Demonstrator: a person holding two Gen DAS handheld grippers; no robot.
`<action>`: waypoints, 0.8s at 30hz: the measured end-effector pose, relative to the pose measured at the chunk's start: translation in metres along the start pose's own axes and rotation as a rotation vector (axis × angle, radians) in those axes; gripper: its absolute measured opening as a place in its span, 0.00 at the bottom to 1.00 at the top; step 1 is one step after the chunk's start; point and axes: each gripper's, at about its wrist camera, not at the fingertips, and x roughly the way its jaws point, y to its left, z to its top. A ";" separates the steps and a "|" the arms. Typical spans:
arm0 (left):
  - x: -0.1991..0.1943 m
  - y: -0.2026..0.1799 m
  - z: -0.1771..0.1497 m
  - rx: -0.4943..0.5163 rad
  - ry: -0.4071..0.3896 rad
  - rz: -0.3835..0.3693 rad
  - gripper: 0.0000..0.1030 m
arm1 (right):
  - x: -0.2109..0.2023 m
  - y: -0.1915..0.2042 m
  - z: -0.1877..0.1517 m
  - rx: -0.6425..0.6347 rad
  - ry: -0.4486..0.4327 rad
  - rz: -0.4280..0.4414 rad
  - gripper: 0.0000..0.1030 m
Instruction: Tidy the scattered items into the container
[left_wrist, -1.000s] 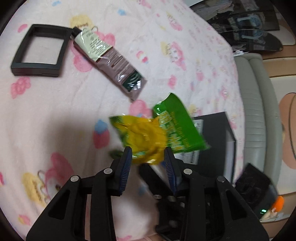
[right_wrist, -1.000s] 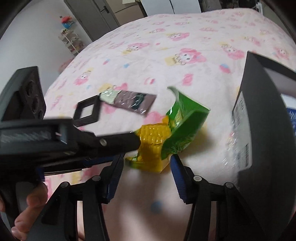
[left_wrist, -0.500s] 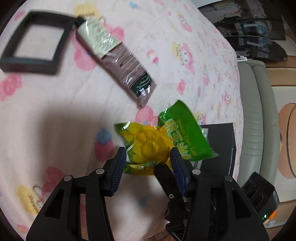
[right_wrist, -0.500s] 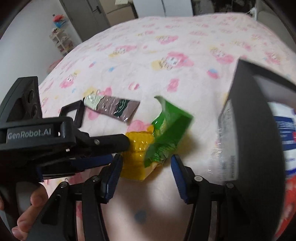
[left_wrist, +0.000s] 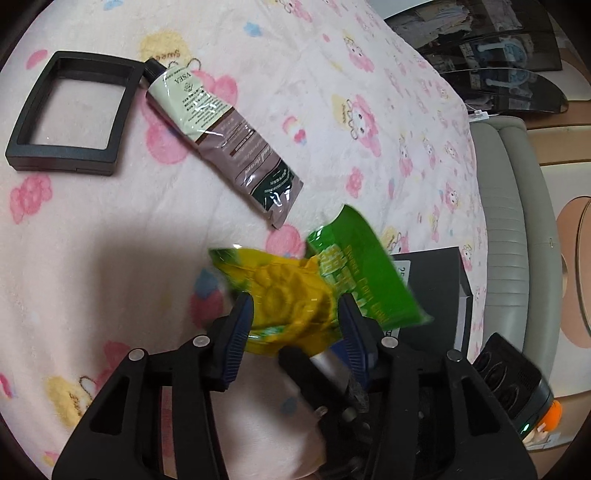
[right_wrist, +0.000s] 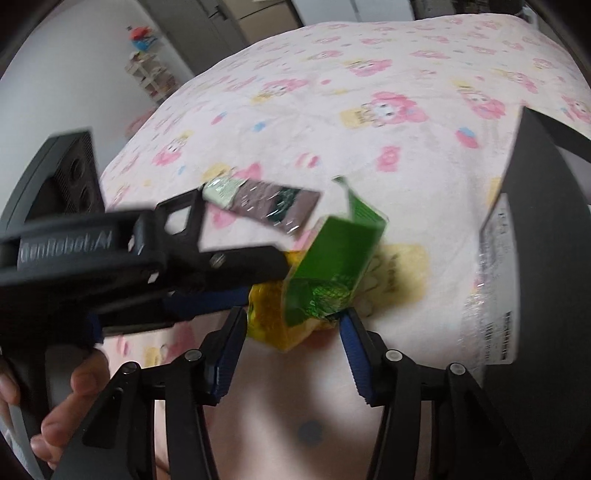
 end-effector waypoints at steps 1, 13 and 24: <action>-0.001 -0.001 0.000 0.005 -0.005 0.002 0.46 | 0.002 0.005 -0.002 -0.014 0.017 0.010 0.47; 0.005 0.009 0.002 -0.022 0.032 -0.008 0.50 | -0.040 0.011 0.003 -0.048 -0.233 -0.234 0.46; 0.001 0.025 0.004 -0.099 0.003 0.015 0.49 | -0.007 -0.018 0.004 0.058 -0.090 -0.042 0.43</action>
